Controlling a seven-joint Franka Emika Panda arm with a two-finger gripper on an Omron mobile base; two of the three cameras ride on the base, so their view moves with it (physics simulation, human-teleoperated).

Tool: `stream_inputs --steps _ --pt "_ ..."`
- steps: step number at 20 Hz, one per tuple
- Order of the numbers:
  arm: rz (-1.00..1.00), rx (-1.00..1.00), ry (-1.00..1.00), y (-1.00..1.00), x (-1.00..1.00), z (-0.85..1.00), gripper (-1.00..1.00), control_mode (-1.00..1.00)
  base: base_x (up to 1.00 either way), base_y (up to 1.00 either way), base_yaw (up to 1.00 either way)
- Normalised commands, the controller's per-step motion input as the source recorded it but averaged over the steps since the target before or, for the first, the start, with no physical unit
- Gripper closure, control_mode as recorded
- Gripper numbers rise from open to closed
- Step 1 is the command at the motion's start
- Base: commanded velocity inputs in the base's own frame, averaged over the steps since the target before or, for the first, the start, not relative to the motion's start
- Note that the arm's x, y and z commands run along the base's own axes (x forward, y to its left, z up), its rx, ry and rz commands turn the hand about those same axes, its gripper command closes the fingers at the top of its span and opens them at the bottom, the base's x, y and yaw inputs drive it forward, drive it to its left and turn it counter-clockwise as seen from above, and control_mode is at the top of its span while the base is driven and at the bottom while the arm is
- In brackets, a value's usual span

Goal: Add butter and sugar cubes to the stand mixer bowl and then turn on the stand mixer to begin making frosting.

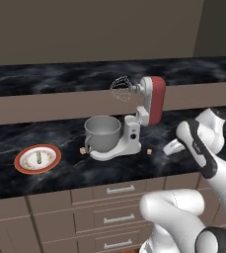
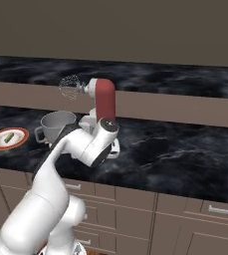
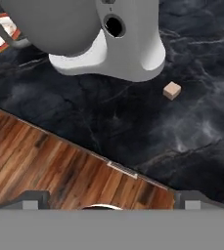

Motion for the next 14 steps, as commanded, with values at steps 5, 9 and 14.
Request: stream_inputs --steps 5,9,14 --pt "0.22 0.17 -0.2 0.0 0.11 -0.12 -1.0 -1.0 0.0 0.0 0.0" --pt "0.21 0.12 -0.21 0.0 0.26 -0.05 -1.0 -1.0 0.0 0.0 0.0" --pt "0.18 0.04 -0.23 -0.01 0.11 -0.06 -1.0 -1.0 0.0 0.0 0.0"
